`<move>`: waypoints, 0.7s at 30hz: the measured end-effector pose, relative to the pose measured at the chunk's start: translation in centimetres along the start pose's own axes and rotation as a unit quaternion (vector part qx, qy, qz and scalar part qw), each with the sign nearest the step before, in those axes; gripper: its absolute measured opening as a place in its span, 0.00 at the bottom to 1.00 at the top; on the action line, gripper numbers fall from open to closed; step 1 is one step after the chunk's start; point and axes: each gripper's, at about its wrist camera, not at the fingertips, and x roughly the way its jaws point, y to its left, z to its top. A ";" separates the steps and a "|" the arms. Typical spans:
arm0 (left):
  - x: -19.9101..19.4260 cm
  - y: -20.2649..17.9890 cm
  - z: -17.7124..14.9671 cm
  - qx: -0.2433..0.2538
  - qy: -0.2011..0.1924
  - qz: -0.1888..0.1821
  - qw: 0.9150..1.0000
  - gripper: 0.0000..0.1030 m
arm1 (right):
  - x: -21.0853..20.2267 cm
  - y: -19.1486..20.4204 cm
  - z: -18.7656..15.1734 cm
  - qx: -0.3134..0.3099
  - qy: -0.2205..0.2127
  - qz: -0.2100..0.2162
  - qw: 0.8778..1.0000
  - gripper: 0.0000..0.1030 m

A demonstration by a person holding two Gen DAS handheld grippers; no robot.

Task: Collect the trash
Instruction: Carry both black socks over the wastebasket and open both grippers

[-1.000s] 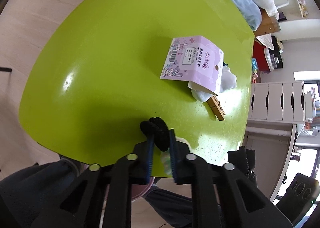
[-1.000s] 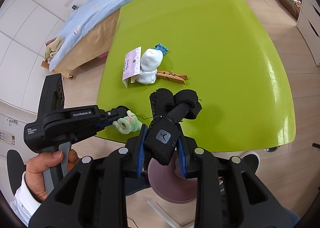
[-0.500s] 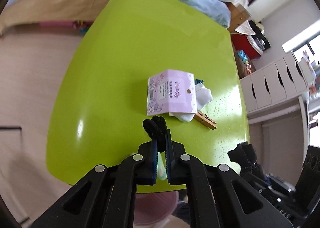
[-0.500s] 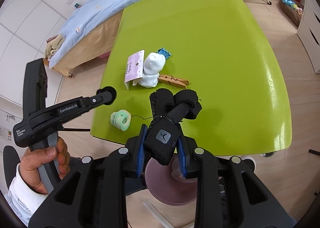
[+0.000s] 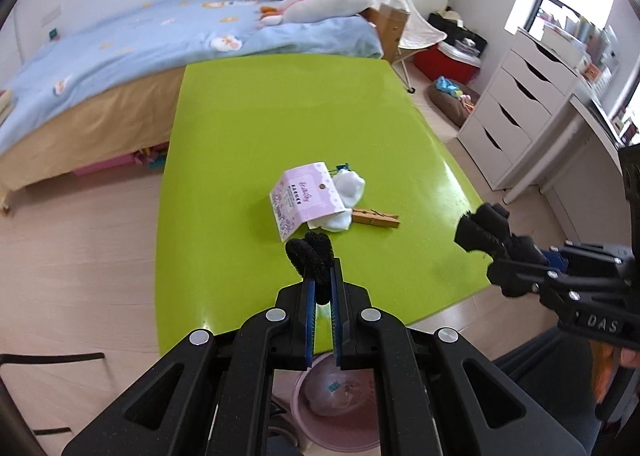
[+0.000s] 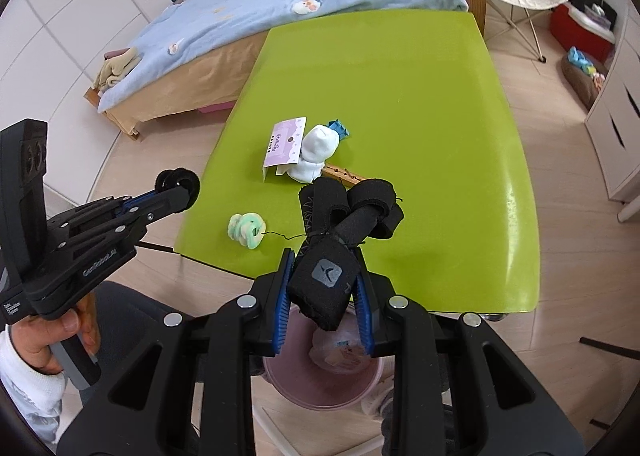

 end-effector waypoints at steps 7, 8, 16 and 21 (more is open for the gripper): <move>-3.0 -1.8 -2.0 0.030 -0.016 -0.018 0.999 0.06 | -2.6 1.5 -2.1 -0.029 -0.014 -0.007 0.999 0.27; -3.5 -2.1 -2.4 0.035 -0.018 -0.020 0.999 0.06 | -2.8 1.7 -2.4 -0.031 -0.015 -0.006 0.999 0.27; -5.2 -4.1 -5.3 0.075 -0.008 -0.034 0.997 0.06 | -4.3 2.7 -6.0 -0.037 -0.010 -0.003 0.999 0.27; -5.0 -5.1 -7.4 0.090 0.011 -0.044 0.995 0.06 | -4.8 2.5 -7.9 -0.031 -0.001 -0.001 1.000 0.27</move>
